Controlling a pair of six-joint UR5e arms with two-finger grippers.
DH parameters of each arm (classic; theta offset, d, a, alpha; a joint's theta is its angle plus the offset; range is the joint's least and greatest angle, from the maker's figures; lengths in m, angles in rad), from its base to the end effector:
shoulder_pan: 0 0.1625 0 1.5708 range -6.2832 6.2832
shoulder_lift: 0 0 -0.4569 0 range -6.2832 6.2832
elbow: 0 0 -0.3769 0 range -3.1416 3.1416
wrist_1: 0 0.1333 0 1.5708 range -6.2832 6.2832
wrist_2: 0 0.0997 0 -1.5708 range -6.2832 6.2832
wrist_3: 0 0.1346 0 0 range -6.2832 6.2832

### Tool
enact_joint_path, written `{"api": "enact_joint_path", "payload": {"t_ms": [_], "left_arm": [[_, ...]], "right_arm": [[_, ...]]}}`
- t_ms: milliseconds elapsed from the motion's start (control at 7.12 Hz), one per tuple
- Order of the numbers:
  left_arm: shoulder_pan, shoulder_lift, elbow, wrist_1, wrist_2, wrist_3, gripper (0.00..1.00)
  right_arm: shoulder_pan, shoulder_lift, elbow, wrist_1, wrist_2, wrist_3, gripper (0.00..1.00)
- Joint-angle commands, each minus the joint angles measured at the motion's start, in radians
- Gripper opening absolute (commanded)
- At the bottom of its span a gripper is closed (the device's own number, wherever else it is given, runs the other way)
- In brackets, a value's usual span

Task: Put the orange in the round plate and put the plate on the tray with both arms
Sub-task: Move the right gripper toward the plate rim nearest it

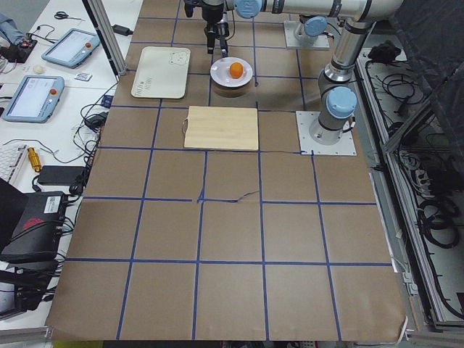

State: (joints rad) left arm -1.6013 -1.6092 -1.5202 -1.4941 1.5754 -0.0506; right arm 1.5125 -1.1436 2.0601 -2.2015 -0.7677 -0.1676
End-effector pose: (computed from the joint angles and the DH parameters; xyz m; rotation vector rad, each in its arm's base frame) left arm -0.1480 -0.5014 0.4984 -0.0319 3.1373 -0.1397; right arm 0.2013 -0.5006 0.1615 0.0147 2.3099 0.2193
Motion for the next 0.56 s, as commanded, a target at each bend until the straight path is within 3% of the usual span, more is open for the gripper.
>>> {"api": "enact_joint_path", "payload": {"t_ms": [0,281,421], "left_arm": [[0.001,0.000,0.000,0.000,0.000,0.000,1.00],[0.001,0.000,0.000,0.000,0.002,0.000,1.00],[0.001,0.000,0.000,0.000,0.000,0.000,1.00]], "right_arm": [[0.028,0.004,0.000,-0.011,-0.002,0.003,0.89],[0.029,0.002,0.000,-0.012,0.001,0.005,0.79],[0.032,0.002,0.000,-0.012,0.002,0.005,0.65]]}}
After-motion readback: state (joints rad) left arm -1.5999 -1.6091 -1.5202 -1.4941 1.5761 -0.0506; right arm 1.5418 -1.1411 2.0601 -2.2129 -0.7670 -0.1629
